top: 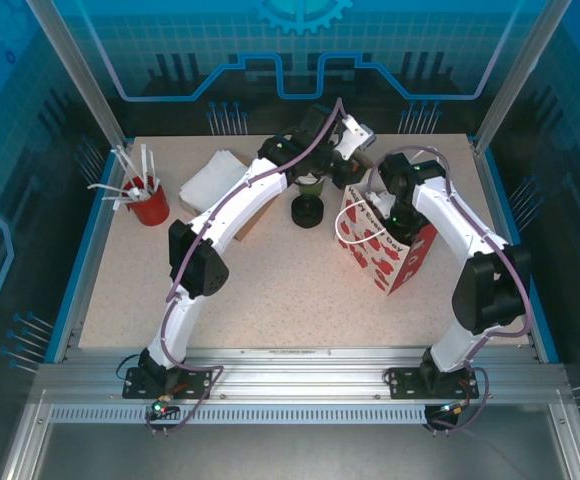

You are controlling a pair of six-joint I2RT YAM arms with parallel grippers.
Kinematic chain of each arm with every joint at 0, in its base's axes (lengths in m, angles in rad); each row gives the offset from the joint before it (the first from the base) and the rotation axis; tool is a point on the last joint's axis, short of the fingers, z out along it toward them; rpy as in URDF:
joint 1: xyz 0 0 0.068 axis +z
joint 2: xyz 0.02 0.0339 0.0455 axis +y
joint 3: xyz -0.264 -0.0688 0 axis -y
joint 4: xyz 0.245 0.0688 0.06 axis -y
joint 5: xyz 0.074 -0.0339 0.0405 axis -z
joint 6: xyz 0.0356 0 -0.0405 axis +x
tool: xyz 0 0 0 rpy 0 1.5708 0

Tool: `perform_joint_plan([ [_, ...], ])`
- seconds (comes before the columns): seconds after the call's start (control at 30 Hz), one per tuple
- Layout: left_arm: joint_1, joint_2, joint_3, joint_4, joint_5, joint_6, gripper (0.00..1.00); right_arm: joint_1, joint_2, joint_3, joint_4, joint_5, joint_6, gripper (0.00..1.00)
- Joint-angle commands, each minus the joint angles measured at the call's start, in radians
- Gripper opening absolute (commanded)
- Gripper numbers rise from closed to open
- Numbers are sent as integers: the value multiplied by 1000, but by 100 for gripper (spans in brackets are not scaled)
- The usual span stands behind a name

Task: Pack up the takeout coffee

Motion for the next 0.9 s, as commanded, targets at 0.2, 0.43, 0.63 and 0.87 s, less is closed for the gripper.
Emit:
perform_joint_plan([
  [0.2,2,-21,-29,-42,8,11,0,14,-74,57,-10,-28,10,75],
  [0.43,3,-19,-28,-40,12,6,0,14,-112,100,-30,-76,7,75],
  [0.63,2,-19,-29,-40,12,7,0,13,-141,129,-46,-94,7,75],
  [0.87,1,-21,-29,-41,10,5,0,16,-184,185,-80,-121,16,76],
])
